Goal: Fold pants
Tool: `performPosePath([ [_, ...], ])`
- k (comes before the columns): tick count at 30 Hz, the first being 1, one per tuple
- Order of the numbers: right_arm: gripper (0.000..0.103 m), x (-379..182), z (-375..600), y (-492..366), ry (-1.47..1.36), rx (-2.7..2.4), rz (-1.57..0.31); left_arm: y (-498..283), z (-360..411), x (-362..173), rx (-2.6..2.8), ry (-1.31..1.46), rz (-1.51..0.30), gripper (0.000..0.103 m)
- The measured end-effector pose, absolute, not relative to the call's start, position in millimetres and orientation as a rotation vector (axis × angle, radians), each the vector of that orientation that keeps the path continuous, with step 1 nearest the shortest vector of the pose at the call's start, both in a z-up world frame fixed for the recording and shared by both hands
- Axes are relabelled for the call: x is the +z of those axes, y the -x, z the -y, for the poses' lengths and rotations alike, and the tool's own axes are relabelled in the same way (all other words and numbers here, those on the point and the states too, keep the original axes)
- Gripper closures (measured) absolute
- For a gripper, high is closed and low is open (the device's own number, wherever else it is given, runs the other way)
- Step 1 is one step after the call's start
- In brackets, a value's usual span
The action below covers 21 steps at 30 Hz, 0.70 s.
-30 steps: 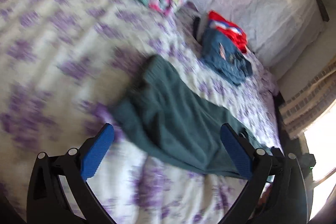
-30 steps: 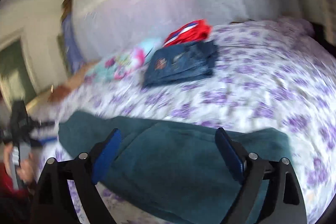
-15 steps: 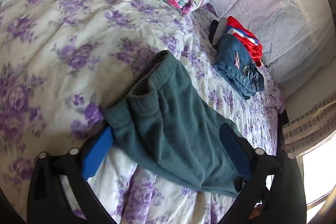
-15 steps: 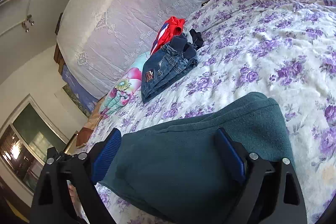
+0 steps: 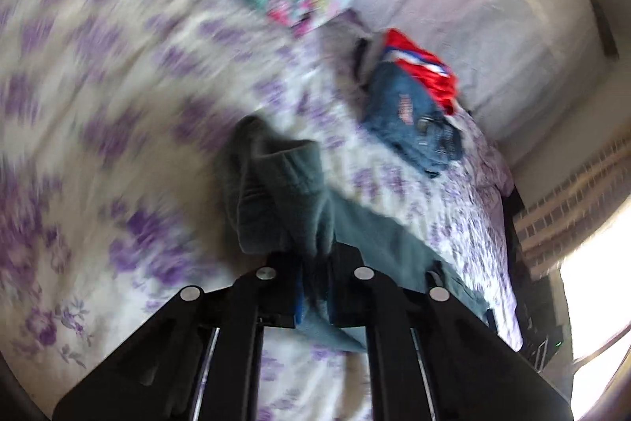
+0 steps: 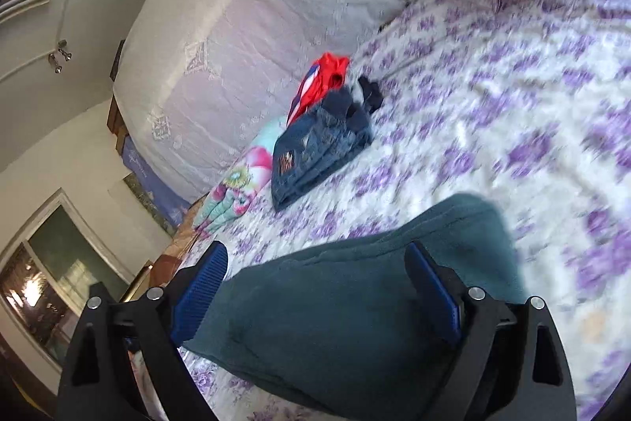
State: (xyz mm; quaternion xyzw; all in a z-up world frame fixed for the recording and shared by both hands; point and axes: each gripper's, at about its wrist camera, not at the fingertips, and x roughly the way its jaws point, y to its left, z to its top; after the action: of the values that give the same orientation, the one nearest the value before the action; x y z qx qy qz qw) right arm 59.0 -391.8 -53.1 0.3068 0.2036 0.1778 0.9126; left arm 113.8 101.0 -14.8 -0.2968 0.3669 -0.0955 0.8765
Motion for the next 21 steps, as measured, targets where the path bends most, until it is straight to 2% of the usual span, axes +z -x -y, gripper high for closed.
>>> performPosePath([
  [6,0.008,-40.1,444.4,-22.3,-0.538,0.146,-0.343,-124.8,14.5,67.3,-0.356,0.254,-0.662,0.096],
  [10,0.008,-46.4,492.8,-15.1,-0.684,0.074,-0.321,-114.6,131.3,85.6,-0.543,0.039,-0.625,0.096],
  [13,0.008,-48.6,516.3,-9.1,-0.717,0.019,-0.299,-104.1,222.9,59.0,-0.706,-0.096,-0.689,0.095],
  [15,0.008,-49.7,527.8,-6.2,-0.724,-0.007,-0.291,-103.7,274.2,16.2,-0.741,-0.173,-0.785,0.092],
  [17,0.008,-51.2,536.4,-4.3,-0.744,-0.014,-0.285,-101.3,304.7,-24.4,-0.748,-0.231,-0.892,0.091],
  [18,0.008,-51.3,540.6,-4.3,-0.751,-0.015,-0.279,-93.3,312.3,-36.3,-0.720,-0.269,-0.888,0.090],
  [20,0.008,-52.4,543.1,-6.0,-0.744,-0.013,-0.281,-71.1,310.2,-28.5,-0.730,-0.326,-0.757,0.071],
  [21,0.008,-53.7,542.1,-4.2,-0.738,-0.009,-0.285,-64.5,305.7,-22.7,-0.760,-0.328,-0.739,0.046],
])
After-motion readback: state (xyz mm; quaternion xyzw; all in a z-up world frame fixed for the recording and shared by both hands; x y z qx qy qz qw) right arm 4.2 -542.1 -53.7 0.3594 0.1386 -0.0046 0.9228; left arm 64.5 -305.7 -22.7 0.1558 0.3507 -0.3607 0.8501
